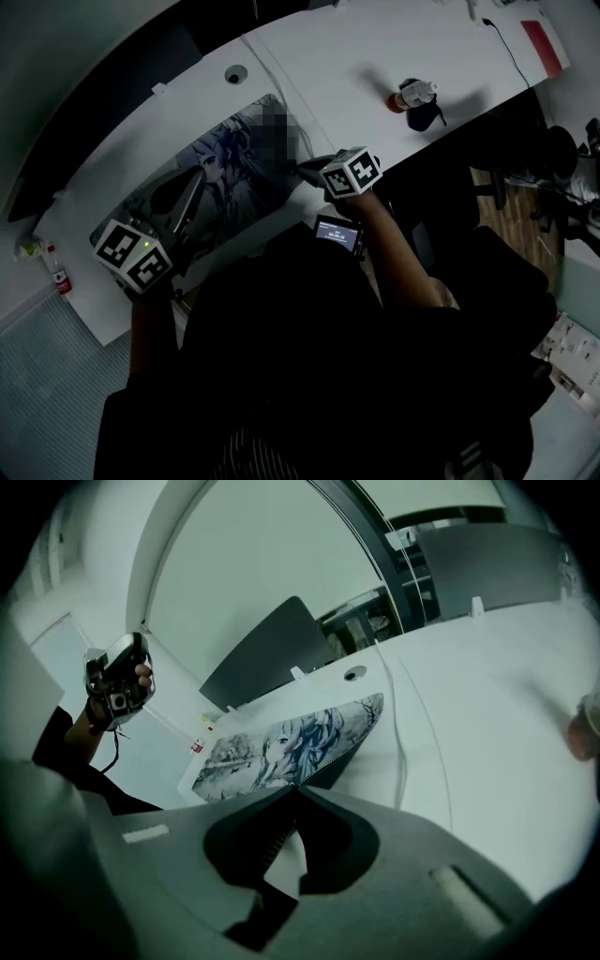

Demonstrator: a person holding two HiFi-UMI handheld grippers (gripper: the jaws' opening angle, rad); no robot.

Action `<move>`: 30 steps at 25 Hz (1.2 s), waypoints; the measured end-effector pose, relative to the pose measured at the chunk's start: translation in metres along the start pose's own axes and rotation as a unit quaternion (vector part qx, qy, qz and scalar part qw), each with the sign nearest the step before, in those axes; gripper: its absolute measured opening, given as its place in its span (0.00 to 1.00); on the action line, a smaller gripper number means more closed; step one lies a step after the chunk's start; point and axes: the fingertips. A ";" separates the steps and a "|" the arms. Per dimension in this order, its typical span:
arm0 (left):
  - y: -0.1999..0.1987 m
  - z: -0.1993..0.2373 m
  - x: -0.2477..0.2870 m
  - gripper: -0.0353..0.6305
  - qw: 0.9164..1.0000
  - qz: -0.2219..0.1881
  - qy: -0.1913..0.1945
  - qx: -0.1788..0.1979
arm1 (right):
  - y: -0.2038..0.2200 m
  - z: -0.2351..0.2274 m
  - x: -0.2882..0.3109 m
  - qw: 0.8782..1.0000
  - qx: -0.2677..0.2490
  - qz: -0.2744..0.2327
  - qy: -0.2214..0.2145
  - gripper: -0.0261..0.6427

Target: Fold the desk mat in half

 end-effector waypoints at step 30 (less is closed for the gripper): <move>0.007 0.081 -0.270 0.06 0.994 -0.092 0.059 -0.018 | -0.138 0.324 0.159 0.993 -0.118 0.000 -0.020 0.06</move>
Point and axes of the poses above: the fingertips, and each gripper's own axes: x forward along the fingers, z to its left, y out of its underside, and after that the axes turned 12 degrees about -x, right-handed
